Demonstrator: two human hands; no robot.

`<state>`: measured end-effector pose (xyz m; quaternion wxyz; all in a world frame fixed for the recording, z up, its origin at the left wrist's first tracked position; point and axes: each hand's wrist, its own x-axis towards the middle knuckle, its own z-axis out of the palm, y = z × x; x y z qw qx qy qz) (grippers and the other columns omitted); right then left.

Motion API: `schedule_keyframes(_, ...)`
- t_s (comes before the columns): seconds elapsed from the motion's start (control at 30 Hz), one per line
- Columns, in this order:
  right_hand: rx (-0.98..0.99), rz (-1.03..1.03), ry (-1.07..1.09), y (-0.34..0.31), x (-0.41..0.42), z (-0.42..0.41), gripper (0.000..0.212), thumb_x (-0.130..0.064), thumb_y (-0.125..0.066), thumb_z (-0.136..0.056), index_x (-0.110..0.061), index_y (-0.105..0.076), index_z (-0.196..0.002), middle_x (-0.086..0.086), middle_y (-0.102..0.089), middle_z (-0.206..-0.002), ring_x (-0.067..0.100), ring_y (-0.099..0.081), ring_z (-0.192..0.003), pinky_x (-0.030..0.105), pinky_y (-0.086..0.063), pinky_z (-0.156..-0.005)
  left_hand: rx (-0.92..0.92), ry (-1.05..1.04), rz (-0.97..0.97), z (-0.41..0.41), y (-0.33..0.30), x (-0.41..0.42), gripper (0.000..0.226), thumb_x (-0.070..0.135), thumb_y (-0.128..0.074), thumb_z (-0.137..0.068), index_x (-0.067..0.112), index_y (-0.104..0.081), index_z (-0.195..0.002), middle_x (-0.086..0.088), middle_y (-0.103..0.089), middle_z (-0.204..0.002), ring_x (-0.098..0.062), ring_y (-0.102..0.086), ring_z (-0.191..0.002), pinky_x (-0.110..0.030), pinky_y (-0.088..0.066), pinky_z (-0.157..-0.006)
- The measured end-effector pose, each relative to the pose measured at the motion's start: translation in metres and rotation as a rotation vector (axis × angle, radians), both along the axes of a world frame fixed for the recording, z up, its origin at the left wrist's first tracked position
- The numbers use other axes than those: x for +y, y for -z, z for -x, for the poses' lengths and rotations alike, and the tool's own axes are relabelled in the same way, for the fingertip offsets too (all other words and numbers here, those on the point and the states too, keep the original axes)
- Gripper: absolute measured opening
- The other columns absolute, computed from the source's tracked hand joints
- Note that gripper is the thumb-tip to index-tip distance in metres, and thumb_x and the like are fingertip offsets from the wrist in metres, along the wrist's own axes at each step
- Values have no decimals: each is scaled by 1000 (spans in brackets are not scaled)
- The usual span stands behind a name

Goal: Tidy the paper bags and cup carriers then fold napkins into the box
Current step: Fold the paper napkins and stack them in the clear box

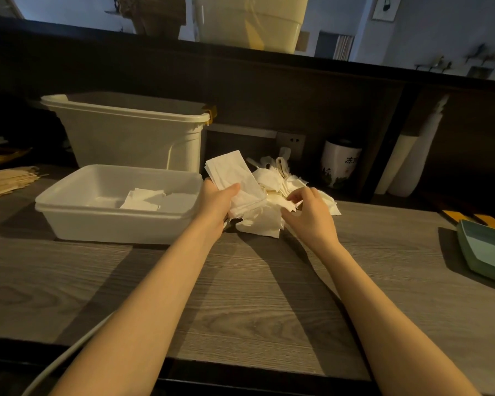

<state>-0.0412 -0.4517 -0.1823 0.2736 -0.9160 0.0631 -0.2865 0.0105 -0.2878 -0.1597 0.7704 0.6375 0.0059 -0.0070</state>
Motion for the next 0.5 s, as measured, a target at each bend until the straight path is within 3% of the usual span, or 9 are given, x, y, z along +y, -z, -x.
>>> schedule_keyframes(0.1,103,31,-97,5,-4,-2,45,-23,-71,-79,-21,-49,-118,-5,-44,-116,13,-48,-106,31,-49,-87,-1,-2,4,0,0,0,33,11,-58,-90,16,-48,-122,-4,-57,-121,-24,-57,-112,-41,-53,-89)
schedule_keyframes(0.23,185,153,-127,6,-6,-2,53,-28,-73,-75,-25,-48,-121,2,-44,-126,19,-46,-111,36,-48,-92,9,-15,-18,-2,-1,0,36,13,-60,-90,17,-47,-123,-2,-57,-118,-24,-57,-111,-44,-52,-90)
schedule_keyframes(0.37,75,354,-76,8,-4,-1,39,-26,-71,-80,-24,-56,-116,2,-51,-118,18,-50,-105,33,-46,-89,4,-21,-39,-2,0,1,38,14,-59,-90,17,-46,-125,-4,-56,-123,-23,-56,-112,-45,-52,-91)
schedule_keyframes(0.5,-77,332,-42,7,-4,0,15,-23,-65,-87,-18,-70,-101,4,-60,-106,19,-53,-96,30,-44,-77,-6,-28,-46,-2,0,2,38,13,-59,-90,15,-45,-126,-5,-55,-125,-24,-55,-114,-44,-51,-92)
